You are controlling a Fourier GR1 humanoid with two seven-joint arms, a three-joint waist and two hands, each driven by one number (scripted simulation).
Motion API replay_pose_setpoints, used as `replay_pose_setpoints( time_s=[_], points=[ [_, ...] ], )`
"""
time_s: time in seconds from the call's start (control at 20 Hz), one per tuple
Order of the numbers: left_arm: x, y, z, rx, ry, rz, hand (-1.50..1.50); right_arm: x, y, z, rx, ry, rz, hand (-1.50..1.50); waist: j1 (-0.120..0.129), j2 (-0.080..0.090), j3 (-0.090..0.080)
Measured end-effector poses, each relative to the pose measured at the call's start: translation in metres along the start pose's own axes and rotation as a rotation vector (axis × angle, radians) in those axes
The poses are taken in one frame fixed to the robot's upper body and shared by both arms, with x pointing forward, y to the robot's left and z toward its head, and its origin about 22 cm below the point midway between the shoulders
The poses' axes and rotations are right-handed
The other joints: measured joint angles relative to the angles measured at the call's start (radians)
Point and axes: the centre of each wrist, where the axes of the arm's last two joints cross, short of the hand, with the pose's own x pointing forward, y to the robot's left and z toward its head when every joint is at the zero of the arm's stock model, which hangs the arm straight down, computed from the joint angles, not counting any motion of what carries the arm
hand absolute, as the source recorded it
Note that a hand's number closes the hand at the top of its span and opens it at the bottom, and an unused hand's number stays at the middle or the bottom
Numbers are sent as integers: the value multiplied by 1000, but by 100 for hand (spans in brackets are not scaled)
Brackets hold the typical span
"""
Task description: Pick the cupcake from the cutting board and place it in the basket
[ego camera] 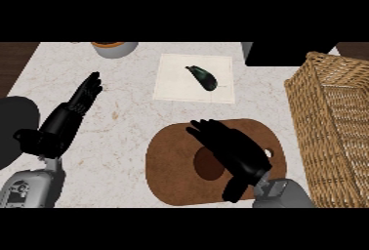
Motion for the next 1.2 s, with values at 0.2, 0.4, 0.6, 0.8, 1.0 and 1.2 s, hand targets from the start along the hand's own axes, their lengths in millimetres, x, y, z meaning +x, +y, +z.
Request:
replay_pose_setpoints(
  time_s=[0.2, 0.4, 0.6, 0.8, 1.0, 1.2],
  points=[
    [0, -7, 8, 1, -3, 3, 0, -3, 13, -6, 10, 16, 15, -150, 1, 0, 0],
    [-1, -9, 9, -6, 0, 2, 0, -3, 23, -15, 30, 45, 28, -150, 1, 0, 0],
    [-1, -10, 5, -2, 3, -1, 0, -8, 37, -18, 46, 70, 45, -150, 0, 0, 0],
    [-5, -8, 6, -2, 0, 1, 0, -18, 41, -24, 66, 78, 39, -150, 1, 0, 0],
    [-1, -10, 10, -2, -2, 4, 0, -23, 46, -28, 104, 76, 32, -150, 1, -1, -1],
    [-1, -6, 12, 0, 6, 3, 0, -17, 58, -30, 156, 59, 58, 150, 0, -4, -3]
  ],
)
